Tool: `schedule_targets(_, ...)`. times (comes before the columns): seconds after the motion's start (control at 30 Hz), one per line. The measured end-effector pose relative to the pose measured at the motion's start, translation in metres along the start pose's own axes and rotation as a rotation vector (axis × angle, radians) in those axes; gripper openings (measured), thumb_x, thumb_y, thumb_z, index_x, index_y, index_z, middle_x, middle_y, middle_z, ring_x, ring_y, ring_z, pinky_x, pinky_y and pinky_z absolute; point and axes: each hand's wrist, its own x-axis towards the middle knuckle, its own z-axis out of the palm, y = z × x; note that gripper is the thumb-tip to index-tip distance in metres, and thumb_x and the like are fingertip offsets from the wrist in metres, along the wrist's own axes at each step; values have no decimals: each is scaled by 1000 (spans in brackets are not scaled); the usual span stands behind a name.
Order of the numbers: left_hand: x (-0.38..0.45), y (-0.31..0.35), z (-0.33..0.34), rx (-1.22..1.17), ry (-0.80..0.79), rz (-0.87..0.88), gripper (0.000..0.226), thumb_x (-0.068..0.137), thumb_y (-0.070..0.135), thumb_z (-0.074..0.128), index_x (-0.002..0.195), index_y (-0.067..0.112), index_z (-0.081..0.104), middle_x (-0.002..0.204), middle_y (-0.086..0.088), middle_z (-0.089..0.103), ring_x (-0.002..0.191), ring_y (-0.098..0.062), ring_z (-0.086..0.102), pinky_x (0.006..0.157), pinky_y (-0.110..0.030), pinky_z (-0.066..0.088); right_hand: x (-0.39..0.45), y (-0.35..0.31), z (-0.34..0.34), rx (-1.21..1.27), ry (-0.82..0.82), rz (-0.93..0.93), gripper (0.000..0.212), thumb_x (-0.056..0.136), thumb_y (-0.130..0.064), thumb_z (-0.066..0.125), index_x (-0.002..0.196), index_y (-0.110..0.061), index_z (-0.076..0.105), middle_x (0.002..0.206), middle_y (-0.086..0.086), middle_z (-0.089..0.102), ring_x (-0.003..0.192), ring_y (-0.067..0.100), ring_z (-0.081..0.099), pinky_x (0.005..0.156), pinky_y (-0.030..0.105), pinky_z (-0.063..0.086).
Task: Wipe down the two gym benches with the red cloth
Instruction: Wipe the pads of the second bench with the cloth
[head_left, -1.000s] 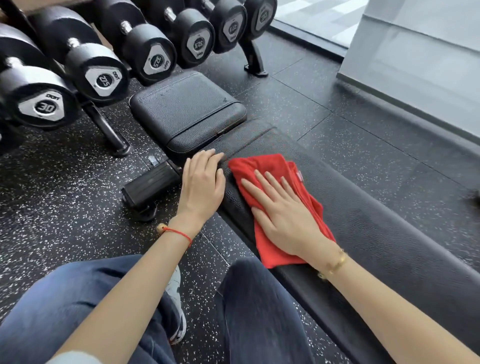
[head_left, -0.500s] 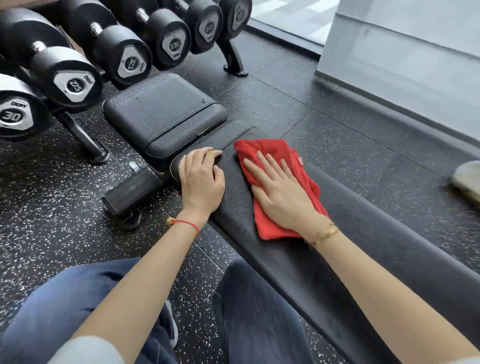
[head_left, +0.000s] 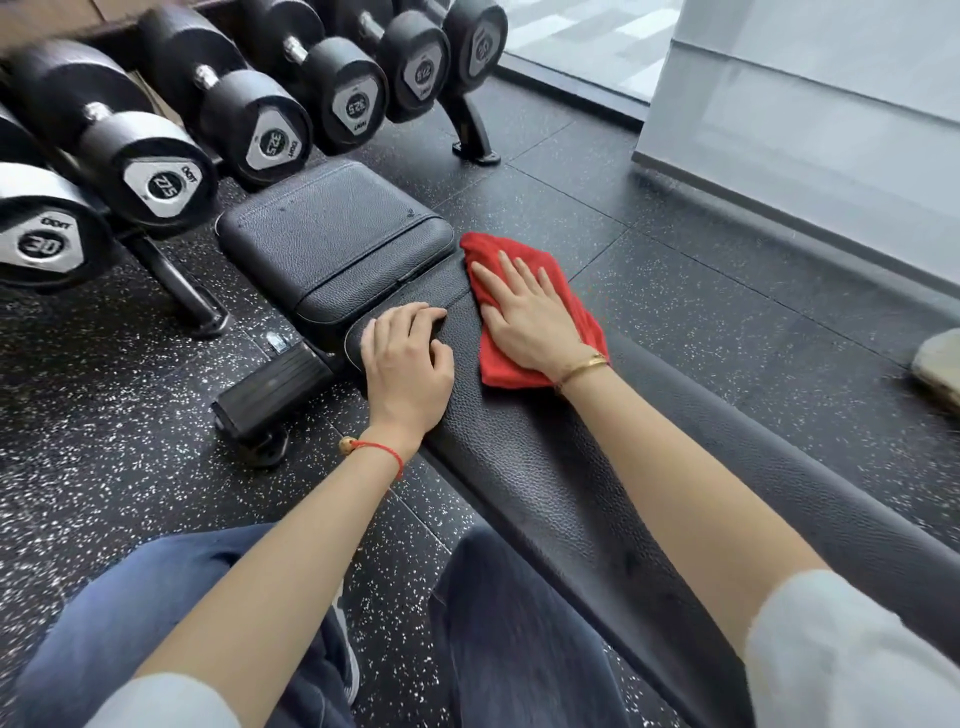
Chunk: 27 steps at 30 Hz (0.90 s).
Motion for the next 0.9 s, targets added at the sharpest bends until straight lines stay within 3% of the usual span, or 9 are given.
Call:
schedule_targets(0.2,0,-2,0,-1,-6,16,36,88,19,51,122,20,62,132,0,58,126,-23,48,115,-46,28,-78,16,4,5,-2,-207,55,101,-35,37,153,-36,20,163,-4,14,151,15,8,123,36,1)
schedule_targets(0.57,-1,-1,1,2,8,18,37,86,19,51,120,21,62,130,1,59,124,-22,49,114,-45,29,-7,7,2,-9,-1,33,56,101,-34,33,154,-32,17,164,4,7,151,22,6,123,41,-1)
schedule_targets(0.77,-2,-1,0,12,-24,43,38,88,17,50,125,17,61,133,-3,57,127,-26,48,114,-47,28,-107,-6,9,-21,-5,-70,57,100,-37,34,154,-36,15,164,-2,8,151,17,5,123,38,-1)
schedule_targets(0.9,-3,-1,-1,26,-46,60,40,90,16,50,129,14,59,137,-5,55,131,-27,45,116,-48,26,-189,0,5,-41,-18,-60,57,100,-42,25,154,-40,7,164,-7,4,151,13,0,123,36,-1)
